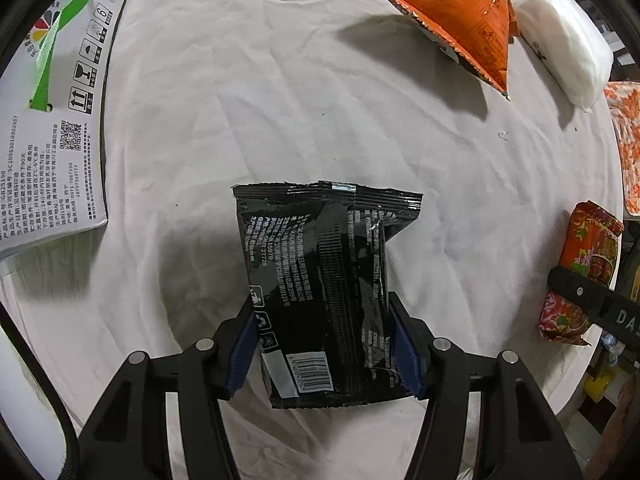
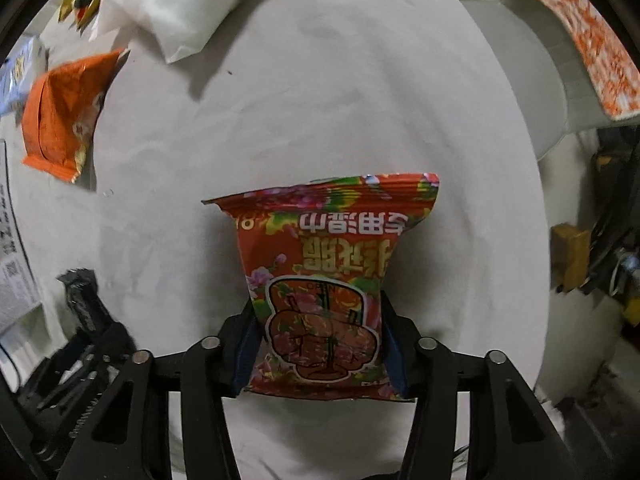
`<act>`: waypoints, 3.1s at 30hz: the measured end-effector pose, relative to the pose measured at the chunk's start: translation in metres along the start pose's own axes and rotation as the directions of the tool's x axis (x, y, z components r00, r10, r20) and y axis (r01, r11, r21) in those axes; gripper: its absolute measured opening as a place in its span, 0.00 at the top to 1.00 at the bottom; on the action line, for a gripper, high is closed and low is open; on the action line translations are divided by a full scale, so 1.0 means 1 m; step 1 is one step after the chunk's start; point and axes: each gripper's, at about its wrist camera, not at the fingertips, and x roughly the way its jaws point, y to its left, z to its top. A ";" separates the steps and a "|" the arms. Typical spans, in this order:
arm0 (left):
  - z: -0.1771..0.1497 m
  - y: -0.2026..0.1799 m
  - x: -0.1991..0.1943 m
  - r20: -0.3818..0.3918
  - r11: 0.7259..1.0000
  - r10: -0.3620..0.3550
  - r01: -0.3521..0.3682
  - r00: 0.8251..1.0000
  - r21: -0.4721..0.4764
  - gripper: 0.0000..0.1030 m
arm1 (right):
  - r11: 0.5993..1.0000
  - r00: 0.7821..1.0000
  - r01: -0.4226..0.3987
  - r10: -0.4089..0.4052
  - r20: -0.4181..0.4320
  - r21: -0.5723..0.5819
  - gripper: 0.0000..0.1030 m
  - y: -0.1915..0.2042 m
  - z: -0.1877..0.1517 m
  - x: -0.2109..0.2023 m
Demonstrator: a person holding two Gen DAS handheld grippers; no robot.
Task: Organize snacks
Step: 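Carry both packs into the box and open both grippers to release them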
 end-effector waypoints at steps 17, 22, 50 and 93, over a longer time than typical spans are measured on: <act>-0.037 -0.022 -0.054 0.123 0.999 -0.010 0.006 0.992 0.033 0.53 | 0.993 0.999 0.008 -0.003 0.042 -0.117 0.55 0.022 -0.030 -0.023; -0.052 -0.032 -0.089 0.186 0.998 -0.038 0.030 0.982 0.046 0.53 | 0.986 0.998 -0.013 0.024 0.066 -0.164 0.55 0.011 -0.027 -0.052; -0.021 0.218 -0.267 0.439 0.978 -0.150 0.198 0.886 -0.066 0.52 | 0.846 0.924 -0.186 0.323 0.204 -0.500 0.55 0.242 -0.078 -0.248; 0.078 0.364 -0.146 0.215 0.963 -0.199 0.231 0.956 -0.139 0.04 | 0.861 0.979 0.005 0.100 0.178 -0.508 0.01 0.450 0.015 -0.136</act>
